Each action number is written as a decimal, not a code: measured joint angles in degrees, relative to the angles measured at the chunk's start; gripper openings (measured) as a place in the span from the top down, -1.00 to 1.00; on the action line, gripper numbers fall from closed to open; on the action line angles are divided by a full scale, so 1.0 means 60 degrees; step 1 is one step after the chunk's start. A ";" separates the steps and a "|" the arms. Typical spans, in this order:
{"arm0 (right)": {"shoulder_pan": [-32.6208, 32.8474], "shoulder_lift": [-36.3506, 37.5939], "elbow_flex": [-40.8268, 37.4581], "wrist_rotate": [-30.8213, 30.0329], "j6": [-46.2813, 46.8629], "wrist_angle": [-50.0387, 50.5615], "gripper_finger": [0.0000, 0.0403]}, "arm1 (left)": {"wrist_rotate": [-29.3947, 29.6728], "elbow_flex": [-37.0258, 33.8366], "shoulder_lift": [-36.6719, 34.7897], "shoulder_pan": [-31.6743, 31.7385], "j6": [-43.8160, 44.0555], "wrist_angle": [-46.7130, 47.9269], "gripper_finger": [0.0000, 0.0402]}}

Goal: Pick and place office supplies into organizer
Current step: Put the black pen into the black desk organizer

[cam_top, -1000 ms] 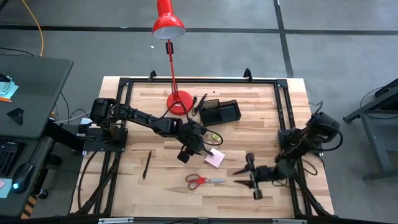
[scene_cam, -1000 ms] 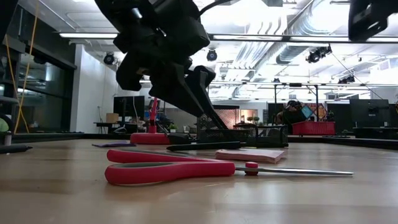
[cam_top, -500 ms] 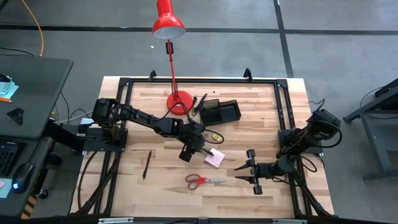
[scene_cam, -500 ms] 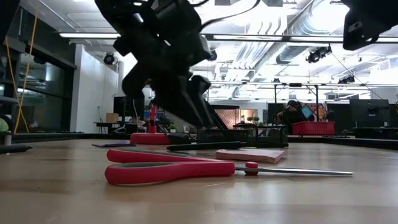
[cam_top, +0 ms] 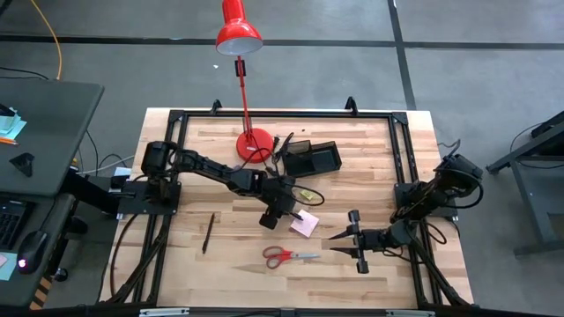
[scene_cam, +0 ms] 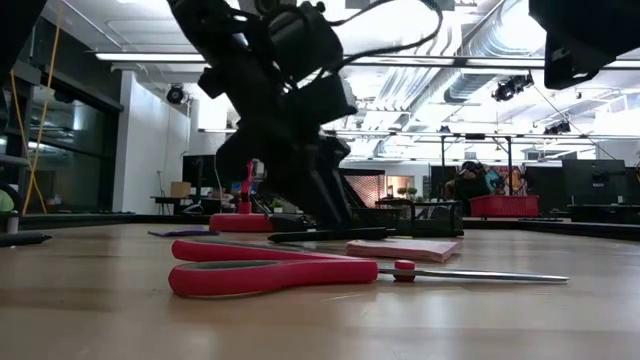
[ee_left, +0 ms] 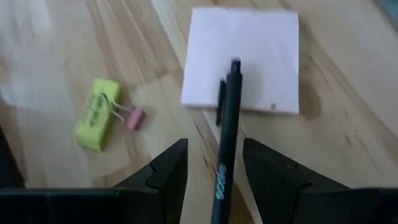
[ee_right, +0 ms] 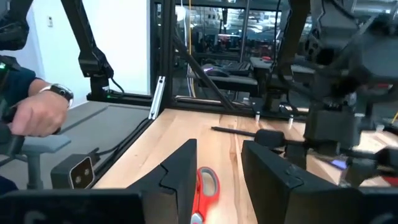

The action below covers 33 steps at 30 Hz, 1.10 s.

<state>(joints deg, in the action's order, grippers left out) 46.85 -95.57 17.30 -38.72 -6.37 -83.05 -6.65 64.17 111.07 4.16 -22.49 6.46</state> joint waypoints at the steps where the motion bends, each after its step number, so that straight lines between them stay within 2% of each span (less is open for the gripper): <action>1: 0.0000 0.0000 0.0000 0.0003 0.0046 0.0020 0.41 | 0.0020 0.0021 -0.0005 -0.0002 -0.0054 -0.0013 0.28; 7: 0.0000 0.0000 0.0001 0.0018 0.0087 0.0093 0.41 | 0.0052 0.0010 -0.0001 -0.0003 -0.0178 0.0432 0.28; 18: -0.0173 -0.0004 0.0007 -0.0005 0.0306 0.0269 0.41 | -0.0203 0.0028 0.0433 0.0000 -0.0205 0.0092 0.30; 21: -0.0316 -0.0007 0.0018 -0.0012 0.0654 0.0505 0.41 | -0.0231 0.0028 0.0433 -0.0006 -0.0206 0.0091 0.42; 27: -0.0597 -0.0007 0.0018 0.0011 0.1097 0.0740 0.41 | -0.0210 0.0127 0.0441 -0.0006 -0.0211 0.0039 0.90; 29: -0.0645 -0.0007 0.0018 0.0012 0.1098 0.0746 0.41 | -0.0203 0.0128 0.0441 -0.0006 -0.0150 -0.0089 0.91; 33: -0.0666 -0.0007 0.0018 0.0039 0.1089 0.0745 0.41 | 0.0195 0.0134 0.0426 -0.0006 0.0038 -0.0431 0.79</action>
<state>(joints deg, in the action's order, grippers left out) 42.85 -95.61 17.41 -38.48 0.17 -78.59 -5.48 64.97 113.62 4.12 -22.26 3.88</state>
